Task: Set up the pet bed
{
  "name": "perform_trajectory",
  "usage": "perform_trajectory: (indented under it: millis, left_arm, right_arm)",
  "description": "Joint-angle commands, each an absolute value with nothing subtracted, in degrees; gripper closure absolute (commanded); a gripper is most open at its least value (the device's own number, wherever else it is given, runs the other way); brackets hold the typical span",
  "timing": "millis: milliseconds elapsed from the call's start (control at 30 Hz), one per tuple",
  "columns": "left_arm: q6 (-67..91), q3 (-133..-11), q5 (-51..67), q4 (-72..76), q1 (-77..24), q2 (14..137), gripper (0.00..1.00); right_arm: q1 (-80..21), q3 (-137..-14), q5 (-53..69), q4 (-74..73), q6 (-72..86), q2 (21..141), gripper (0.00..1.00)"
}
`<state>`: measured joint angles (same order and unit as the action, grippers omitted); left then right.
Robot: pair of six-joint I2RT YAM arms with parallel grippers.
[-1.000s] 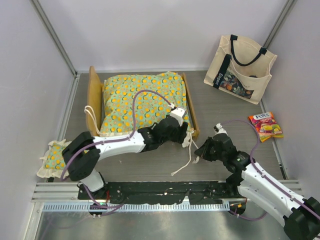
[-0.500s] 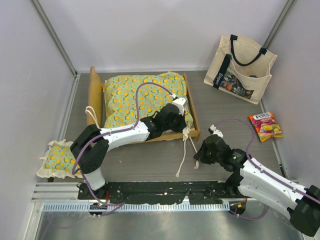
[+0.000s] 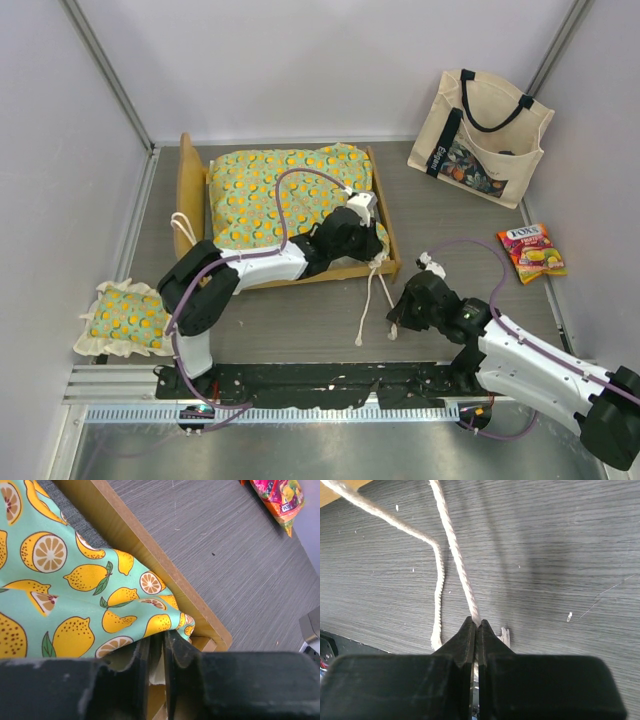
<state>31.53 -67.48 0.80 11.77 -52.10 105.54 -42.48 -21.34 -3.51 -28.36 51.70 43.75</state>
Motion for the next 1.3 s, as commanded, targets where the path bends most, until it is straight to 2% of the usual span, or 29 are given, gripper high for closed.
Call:
perform_trajectory:
  millis: [0,33,167,333,600,767,900,1167,1267]
  left_arm:
    - [34.1,-65.1,3.5,20.4,-51.9,105.5,0.77]
    - [34.1,-64.8,4.8,20.1,-51.9,105.6,0.67]
    - [33.1,-65.9,7.1,14.8,-52.1,105.6,0.58]
    - [32.2,-61.7,3.3,14.8,-52.1,97.6,0.45]
    - [28.1,-63.4,2.4,6.2,-52.1,90.3,0.35]
    - [27.2,-65.4,7.2,1.7,-52.1,91.3,0.41]
    - [31.4,-64.6,11.9,1.4,-52.1,92.4,0.42]
    - [35.7,-64.9,14.3,1.3,-52.1,96.1,0.48]
    - [36.0,-66.3,13.9,1.5,-52.2,98.1,0.63]
  right_arm:
    - [-43.3,-21.6,-4.9,-30.2,53.3,43.1,0.99]
    - [-43.5,-21.7,-4.9,-30.7,53.2,43.1,0.99]
    - [-43.9,-22.0,-4.7,-30.7,52.7,45.1,0.99]
    - [-43.9,-21.8,-4.4,-27.7,52.9,47.4,0.99]
    - [-43.9,-21.8,-4.2,-24.1,54.1,49.9,0.99]
    - [-43.9,-22.7,-4.5,-23.4,54.8,50.2,0.99]
    - [-43.9,-23.8,-5.8,-25.4,54.4,49.8,0.99]
    - [-43.9,-24.0,-5.9,-25.5,54.0,48.7,0.99]
    - [-43.9,-24.1,-5.8,-25.4,53.8,48.7,0.99]
